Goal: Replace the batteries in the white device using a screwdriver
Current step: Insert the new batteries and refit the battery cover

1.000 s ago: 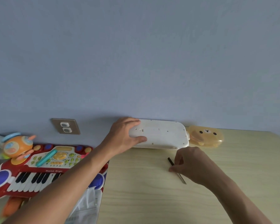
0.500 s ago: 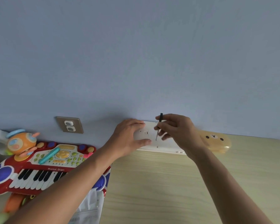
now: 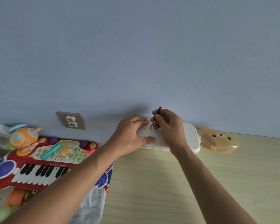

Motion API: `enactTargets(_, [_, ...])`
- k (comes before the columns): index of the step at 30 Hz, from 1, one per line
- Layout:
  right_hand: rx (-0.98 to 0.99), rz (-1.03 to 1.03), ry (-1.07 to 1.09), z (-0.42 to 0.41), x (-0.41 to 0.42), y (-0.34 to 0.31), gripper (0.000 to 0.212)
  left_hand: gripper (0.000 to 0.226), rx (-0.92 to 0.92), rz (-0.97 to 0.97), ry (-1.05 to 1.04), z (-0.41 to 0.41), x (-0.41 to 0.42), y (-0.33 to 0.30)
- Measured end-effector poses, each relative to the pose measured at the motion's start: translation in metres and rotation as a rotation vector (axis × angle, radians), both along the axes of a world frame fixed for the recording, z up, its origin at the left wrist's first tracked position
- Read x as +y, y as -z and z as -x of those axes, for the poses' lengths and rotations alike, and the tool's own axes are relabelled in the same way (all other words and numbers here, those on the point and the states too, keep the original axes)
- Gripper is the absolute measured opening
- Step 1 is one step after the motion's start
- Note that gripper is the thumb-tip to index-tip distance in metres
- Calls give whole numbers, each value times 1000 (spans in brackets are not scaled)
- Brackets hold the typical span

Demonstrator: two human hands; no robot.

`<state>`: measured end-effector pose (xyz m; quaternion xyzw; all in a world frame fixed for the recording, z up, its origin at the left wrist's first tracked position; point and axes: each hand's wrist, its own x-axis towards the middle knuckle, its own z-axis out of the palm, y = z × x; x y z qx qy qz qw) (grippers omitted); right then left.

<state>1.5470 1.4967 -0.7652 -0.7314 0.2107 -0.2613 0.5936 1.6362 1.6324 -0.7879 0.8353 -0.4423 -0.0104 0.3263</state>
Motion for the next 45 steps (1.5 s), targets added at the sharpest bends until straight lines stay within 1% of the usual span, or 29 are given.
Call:
enactTargets(6, [28, 87, -25, -1, 0, 4, 18, 76, 5, -15, 3, 0, 1, -1])
enactTargets(9, [15, 95, -35, -1, 1, 3, 16, 75, 19, -20, 16, 1, 2, -3])
enactTargets(12, [1, 88, -41, 0, 1, 3, 9, 68, 102, -22, 33, -2, 5, -9])
enactTargets(14, [0, 84, -26, 0, 1, 4, 3, 58, 168, 62, 4, -4, 6, -15])
enactTargets(15, [0, 87, -10, 0, 1, 4, 3, 52, 203, 138, -25, -3, 5, -18])
enactTargets(17, [3, 96, 17, 1, 2, 4, 8, 41, 287, 328, -77, 0, -1, -25])
enactTargets(19, [9, 98, 22, 1, 3, 4, 10, 34, 348, 460, -91, 5, -9, -31])
enactTargets(24, [39, 115, 27, 0, 4, 4, 7, 15, 339, 556, -73, 8, -22, -36])
enactTargets(27, [22, 110, -13, 2, 3, 0, 7, 7, 314, 544, -65, 5, -24, -36])
enactTargets(30, [47, 101, -66, 4, 0, -2, 15, 13, 288, 507, -17, 1, -20, -34])
enactTargets(32, [50, 87, -50, 5, -2, -2, 13, 17, 272, 491, 8, 2, -17, -31])
enactTargets(34, [44, 112, -30, 4, 0, -2, 9, 12, 293, 494, 1, 3, -18, -30])
enactTargets(36, [44, 130, -15, 3, 4, -2, 10, 10, 307, 535, -18, 4, -22, -30])
enactTargets(38, [47, 123, -1, 0, 7, -2, 12, 14, 329, 560, -30, 3, -25, -30])
enactTargets(41, [84, 173, -13, -2, 7, -3, 8, 21, 368, 550, -19, 5, -24, -32])
enactTargets(43, [108, 154, -51, 1, 5, -3, 12, 25, 366, 530, 1, 7, -23, -32])
enactTargets(45, [101, 101, -64, 4, 3, -3, 12, 26, 363, 515, 29, 7, -22, -32])
